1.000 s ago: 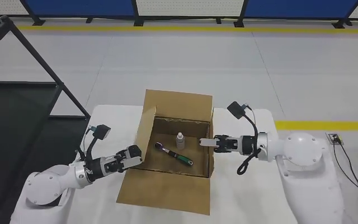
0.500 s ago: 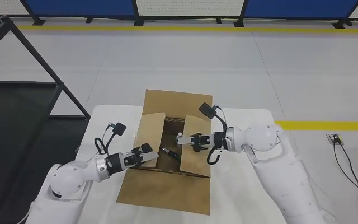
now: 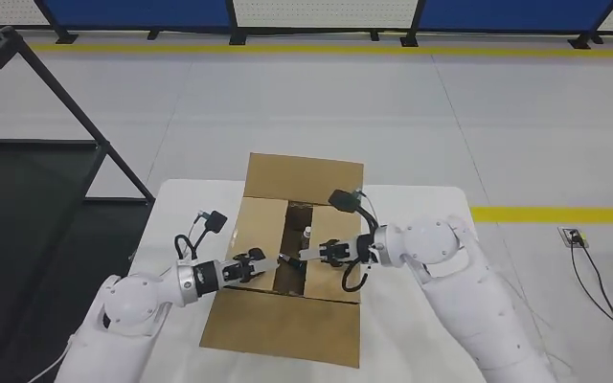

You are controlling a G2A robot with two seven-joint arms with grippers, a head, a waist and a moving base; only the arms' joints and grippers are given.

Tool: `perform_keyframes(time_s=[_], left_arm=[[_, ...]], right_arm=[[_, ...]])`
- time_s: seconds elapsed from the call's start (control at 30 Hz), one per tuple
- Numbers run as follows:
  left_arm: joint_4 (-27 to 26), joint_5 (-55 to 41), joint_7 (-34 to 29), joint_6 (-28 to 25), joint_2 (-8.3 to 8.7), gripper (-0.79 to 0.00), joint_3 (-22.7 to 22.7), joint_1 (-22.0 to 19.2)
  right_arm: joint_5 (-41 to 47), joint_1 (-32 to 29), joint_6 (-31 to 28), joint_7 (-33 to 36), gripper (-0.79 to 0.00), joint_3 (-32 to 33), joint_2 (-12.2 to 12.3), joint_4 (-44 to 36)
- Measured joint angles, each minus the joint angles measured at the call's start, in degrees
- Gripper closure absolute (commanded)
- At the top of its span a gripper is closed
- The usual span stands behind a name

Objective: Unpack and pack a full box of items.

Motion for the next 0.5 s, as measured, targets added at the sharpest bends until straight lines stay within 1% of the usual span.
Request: perform_keyframes(time_s=[0.17,0.5], left_arm=[[1.2,0.3,0.2,1.2,0.08,-0.785,0.9,-1.1],[2.7,0.4,0.6,2.0,0.29,-0.785,2.0,-2.1]], right_arm=[[-0.2,-0.2,-0.5,-0.5,-0.785,-0.4,0.2,-0.8],[-1.2,0.9,0.5,-0.3,-0.785,-2.4,0.3,-0.1]])
